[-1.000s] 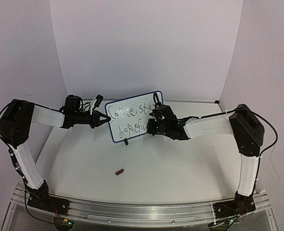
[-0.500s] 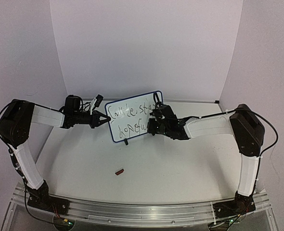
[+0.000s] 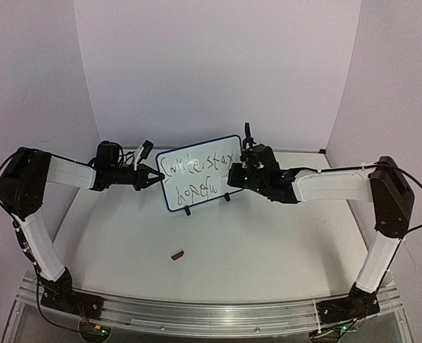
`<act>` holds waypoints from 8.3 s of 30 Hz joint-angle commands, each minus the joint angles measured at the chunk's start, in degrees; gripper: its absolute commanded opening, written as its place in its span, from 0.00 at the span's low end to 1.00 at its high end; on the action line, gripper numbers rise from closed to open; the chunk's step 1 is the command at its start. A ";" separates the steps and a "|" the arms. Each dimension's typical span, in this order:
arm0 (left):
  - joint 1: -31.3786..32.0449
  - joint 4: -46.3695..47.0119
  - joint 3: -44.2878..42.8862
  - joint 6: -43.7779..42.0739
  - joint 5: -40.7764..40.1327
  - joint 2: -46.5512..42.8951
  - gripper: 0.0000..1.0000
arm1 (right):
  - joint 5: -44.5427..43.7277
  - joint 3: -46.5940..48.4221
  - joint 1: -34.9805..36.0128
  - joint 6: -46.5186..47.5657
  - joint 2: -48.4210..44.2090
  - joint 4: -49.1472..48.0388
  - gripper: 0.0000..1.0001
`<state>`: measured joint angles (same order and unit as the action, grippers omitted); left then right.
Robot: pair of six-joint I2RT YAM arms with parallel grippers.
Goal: Write a sentence on the whiteboard
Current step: Write a sentence on the whiteboard, then place the whiteboard at the center of the board, then pick up the pen cap from the center of the board.
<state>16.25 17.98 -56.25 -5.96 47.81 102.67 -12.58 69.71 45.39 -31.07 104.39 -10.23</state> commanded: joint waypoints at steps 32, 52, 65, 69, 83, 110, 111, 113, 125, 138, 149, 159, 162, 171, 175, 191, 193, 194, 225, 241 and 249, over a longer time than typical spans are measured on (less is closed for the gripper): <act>-0.08 -2.77 0.88 -3.79 -5.99 -0.06 0.00 | 4.85 7.44 -2.67 1.10 7.23 -0.22 0.00; -0.07 -2.77 0.79 -3.72 -5.98 0.07 0.00 | 6.30 3.92 -2.62 -2.82 8.71 1.09 0.00; -0.01 -2.77 0.83 -3.71 -5.98 -0.01 0.00 | 6.32 4.11 -2.58 -4.17 10.54 2.31 0.00; -0.06 -2.81 0.81 -3.83 -5.98 0.01 0.00 | 5.80 4.05 -2.58 -4.18 10.53 2.69 0.00; -0.07 -2.78 0.83 -3.72 -5.98 0.02 0.00 | 2.38 1.41 -2.58 -3.39 4.96 2.66 0.00; -0.08 -2.77 0.90 -3.74 -5.98 -0.27 0.00 | 1.86 2.87 -2.58 -2.63 6.31 0.38 0.00; -0.05 -2.77 0.88 -3.72 -5.98 -0.26 0.00 | 1.87 2.92 -2.58 -2.63 6.45 0.38 0.00; -0.06 -2.76 0.92 -3.76 -5.98 -0.27 0.00 | 1.85 3.06 -2.58 -2.75 6.65 0.38 0.00; -0.03 -2.77 0.92 -3.76 -5.99 -0.24 0.00 | 1.53 3.37 -2.58 -2.85 7.43 0.37 0.00; -0.08 -2.77 0.96 -3.83 -5.98 -0.25 0.00 | 1.11 3.85 -2.58 -2.50 7.85 0.38 0.00; -0.03 -2.77 0.91 -3.80 -5.98 -0.18 0.00 | 0.80 3.94 -2.58 -2.27 7.94 0.38 0.00; -0.04 -2.87 0.75 -3.76 -6.06 -0.11 0.00 | 1.07 3.64 -2.58 -2.16 7.48 0.38 0.00; -0.04 -2.93 0.75 -3.65 -6.24 -0.08 0.00 | 2.41 2.89 -2.58 -1.93 6.28 0.38 0.00; 0.00 -2.86 0.79 -2.79 -6.71 -0.25 0.16 | 5.34 -3.82 -2.50 0.21 -3.00 2.44 0.00; -0.08 -2.93 0.97 -2.84 -7.26 -0.87 0.32 | 2.15 -4.54 -2.56 2.82 -6.77 6.01 0.00; -0.02 -3.16 3.75 -1.19 -12.22 -9.02 0.80 | 4.66 -3.71 -4.49 7.27 -12.24 9.31 0.00; -0.07 -2.85 5.42 -0.74 -14.20 -11.89 0.80 | 7.62 -3.43 -5.66 7.67 -12.88 9.81 0.00; -0.06 -3.00 6.35 -0.60 -15.20 -13.32 0.80 | 9.42 -3.27 -6.36 7.89 -13.30 10.04 0.00; 30.87 -27.89 16.17 13.63 -38.34 -27.52 0.68 | 59.88 0.47 -18.05 6.23 -10.72 17.46 0.00; 38.08 -31.19 13.08 10.56 -43.42 -17.33 0.40 | 57.42 -1.70 -18.04 5.88 -13.42 18.10 0.00; 38.59 -31.63 11.76 10.20 -42.49 -14.81 0.33 | 57.05 -2.09 -18.05 5.91 -13.36 18.05 0.00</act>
<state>54.21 -13.14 -42.12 5.32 5.74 87.33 45.18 68.07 27.20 -25.15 92.99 8.29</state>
